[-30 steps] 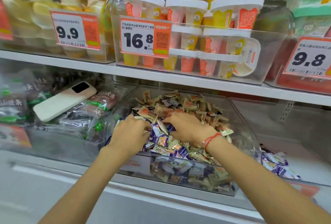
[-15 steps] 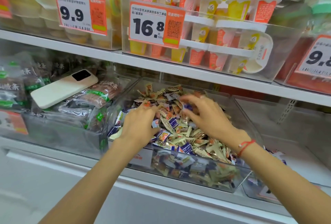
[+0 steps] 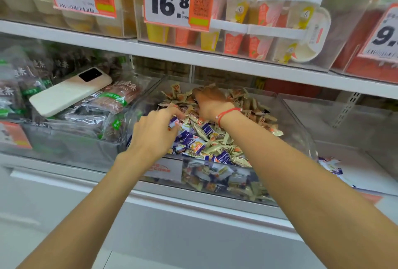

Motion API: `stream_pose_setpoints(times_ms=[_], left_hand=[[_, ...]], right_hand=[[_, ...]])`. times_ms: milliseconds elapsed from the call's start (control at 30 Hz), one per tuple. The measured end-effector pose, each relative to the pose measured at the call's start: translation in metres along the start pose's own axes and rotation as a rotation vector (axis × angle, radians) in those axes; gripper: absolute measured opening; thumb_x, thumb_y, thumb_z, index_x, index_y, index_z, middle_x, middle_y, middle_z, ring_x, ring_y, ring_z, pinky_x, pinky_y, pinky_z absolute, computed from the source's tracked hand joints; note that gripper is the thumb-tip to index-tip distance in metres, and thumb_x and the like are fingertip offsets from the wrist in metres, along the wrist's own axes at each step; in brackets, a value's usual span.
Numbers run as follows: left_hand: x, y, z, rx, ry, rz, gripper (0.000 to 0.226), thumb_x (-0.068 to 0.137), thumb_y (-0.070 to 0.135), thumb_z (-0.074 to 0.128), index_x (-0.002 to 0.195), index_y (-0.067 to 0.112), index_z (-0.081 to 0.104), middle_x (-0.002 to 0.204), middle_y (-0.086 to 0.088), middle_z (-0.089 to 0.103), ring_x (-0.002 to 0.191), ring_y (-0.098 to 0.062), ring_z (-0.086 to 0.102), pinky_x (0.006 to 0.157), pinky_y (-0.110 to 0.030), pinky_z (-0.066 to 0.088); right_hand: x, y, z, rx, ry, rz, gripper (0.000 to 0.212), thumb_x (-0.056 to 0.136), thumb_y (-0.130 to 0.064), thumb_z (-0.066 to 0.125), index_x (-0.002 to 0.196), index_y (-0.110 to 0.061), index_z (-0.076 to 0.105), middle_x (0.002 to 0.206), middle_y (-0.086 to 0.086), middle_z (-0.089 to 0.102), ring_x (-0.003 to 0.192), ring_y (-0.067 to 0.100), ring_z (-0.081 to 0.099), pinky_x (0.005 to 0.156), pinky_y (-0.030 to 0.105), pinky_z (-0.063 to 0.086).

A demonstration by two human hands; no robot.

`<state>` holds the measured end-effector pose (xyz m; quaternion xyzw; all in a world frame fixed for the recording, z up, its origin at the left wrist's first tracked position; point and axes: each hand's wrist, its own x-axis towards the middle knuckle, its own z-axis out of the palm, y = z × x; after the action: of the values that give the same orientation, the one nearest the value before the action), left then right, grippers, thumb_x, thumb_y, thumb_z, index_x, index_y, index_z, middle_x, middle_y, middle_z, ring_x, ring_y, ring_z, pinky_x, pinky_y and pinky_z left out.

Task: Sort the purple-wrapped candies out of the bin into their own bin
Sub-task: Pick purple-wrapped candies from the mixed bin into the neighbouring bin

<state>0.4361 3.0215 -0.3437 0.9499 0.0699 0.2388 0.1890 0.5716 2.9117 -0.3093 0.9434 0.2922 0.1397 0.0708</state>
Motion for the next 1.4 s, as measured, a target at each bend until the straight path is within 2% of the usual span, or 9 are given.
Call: stream_pose_setpoints(times_ms=[200, 300, 433, 633, 733, 933, 1067, 1200, 1400], left_hand=[[-0.002, 0.008, -0.004, -0.003, -0.02, 0.003, 0.024, 0.092, 0.028, 0.059, 0.114, 0.036, 0.06, 0.109, 0.002, 0.068, 0.1, -0.024, 0.062, 0.07, -0.033, 0.047], [-0.003, 0.011, -0.004, 0.002, -0.023, -0.003, 0.024, 0.092, 0.027, 0.059, 0.113, 0.037, 0.06, 0.112, 0.004, 0.067, 0.101, -0.023, 0.062, 0.065, -0.029, 0.038], [-0.003, 0.018, -0.011, -0.032, 0.019, 0.007, 0.022, 0.091, 0.03, 0.059, 0.112, 0.037, 0.061, 0.106, 0.008, 0.069, 0.087, -0.019, 0.063, 0.053, -0.026, 0.037], [-0.017, 0.053, -0.017, -0.213, 0.137, 0.13, 0.013, 0.093, 0.033, 0.057, 0.104, 0.034, 0.064, 0.102, 0.014, 0.067, 0.078, -0.007, 0.061, 0.058, -0.023, 0.043], [-0.032, 0.089, -0.013, -0.298, 0.162, 0.261, 0.018, 0.094, 0.032, 0.057, 0.11, 0.031, 0.064, 0.105, 0.02, 0.063, 0.079, -0.001, 0.058, 0.067, -0.022, 0.05], [-0.029, 0.191, 0.012, -0.462, 0.119, 0.534, 0.008, 0.092, 0.024, 0.059, 0.098, 0.028, 0.064, 0.095, 0.016, 0.062, 0.079, -0.002, 0.057, 0.068, -0.031, 0.051], [-0.019, 0.242, 0.046, -0.303, -0.028, 0.656, 0.013, 0.094, 0.024, 0.055, 0.103, 0.027, 0.062, 0.1, 0.01, 0.063, 0.092, -0.015, 0.06, 0.069, -0.036, 0.05], [-0.013, 0.247, 0.065, -0.125, -0.118, 0.693, 0.026, 0.096, 0.024, 0.052, 0.12, 0.023, 0.06, 0.122, 0.007, 0.062, 0.113, -0.016, 0.055, 0.088, -0.034, 0.046], [-0.025, 0.187, 0.037, -0.162, 0.076, 0.629, 0.022, 0.094, 0.027, 0.054, 0.113, 0.025, 0.064, 0.113, 0.013, 0.065, 0.107, -0.005, 0.056, 0.091, -0.023, 0.041]], right_hand=[[-0.031, 0.025, -0.01, 0.259, -0.046, -0.168, 0.024, 0.096, -0.006, 0.049, 0.117, -0.015, 0.056, 0.114, 0.008, 0.061, 0.071, 0.011, 0.054, 0.049, 0.012, 0.033], [-0.068, 0.028, -0.013, 0.381, -0.085, -0.21, 0.024, 0.095, -0.006, 0.05, 0.114, -0.018, 0.059, 0.104, -0.002, 0.065, 0.066, 0.003, 0.049, 0.062, 0.021, 0.039], [-0.126, 0.042, -0.014, 0.487, 0.124, -0.234, 0.028, 0.094, -0.015, 0.058, 0.119, -0.027, 0.06, 0.119, -0.009, 0.063, 0.111, 0.009, 0.057, 0.092, 0.031, 0.046], [-0.196, 0.085, -0.029, 0.687, 0.569, -0.071, 0.037, 0.094, -0.015, 0.06, 0.128, -0.03, 0.057, 0.115, -0.011, 0.062, 0.091, 0.014, 0.064, 0.079, 0.034, 0.052], [-0.218, 0.123, -0.034, 0.658, 0.652, 0.106, 0.042, 0.093, -0.019, 0.059, 0.133, -0.031, 0.049, 0.095, 0.007, 0.065, 0.063, 0.028, 0.06, 0.066, 0.045, 0.051], [-0.247, 0.191, -0.019, 0.603, 0.6, 0.371, 0.031, 0.087, -0.024, 0.067, 0.113, -0.026, 0.05, 0.095, 0.003, 0.064, 0.077, 0.027, 0.061, 0.072, 0.05, 0.051], [-0.257, 0.213, -0.005, 0.544, 0.356, 0.459, 0.025, 0.086, -0.025, 0.069, 0.109, -0.027, 0.059, 0.096, 0.002, 0.068, 0.09, 0.023, 0.064, 0.08, 0.043, 0.052], [-0.262, 0.218, -0.003, 0.422, 0.134, 0.462, 0.028, 0.089, -0.028, 0.066, 0.116, -0.027, 0.065, 0.113, -0.005, 0.066, 0.098, 0.015, 0.061, 0.083, 0.036, 0.05], [-0.257, 0.187, -0.031, 0.503, 0.286, 0.36, 0.015, 0.09, -0.026, 0.062, 0.1, -0.036, 0.068, 0.088, -0.021, 0.067, 0.086, 0.004, 0.063, 0.078, 0.037, 0.054]])
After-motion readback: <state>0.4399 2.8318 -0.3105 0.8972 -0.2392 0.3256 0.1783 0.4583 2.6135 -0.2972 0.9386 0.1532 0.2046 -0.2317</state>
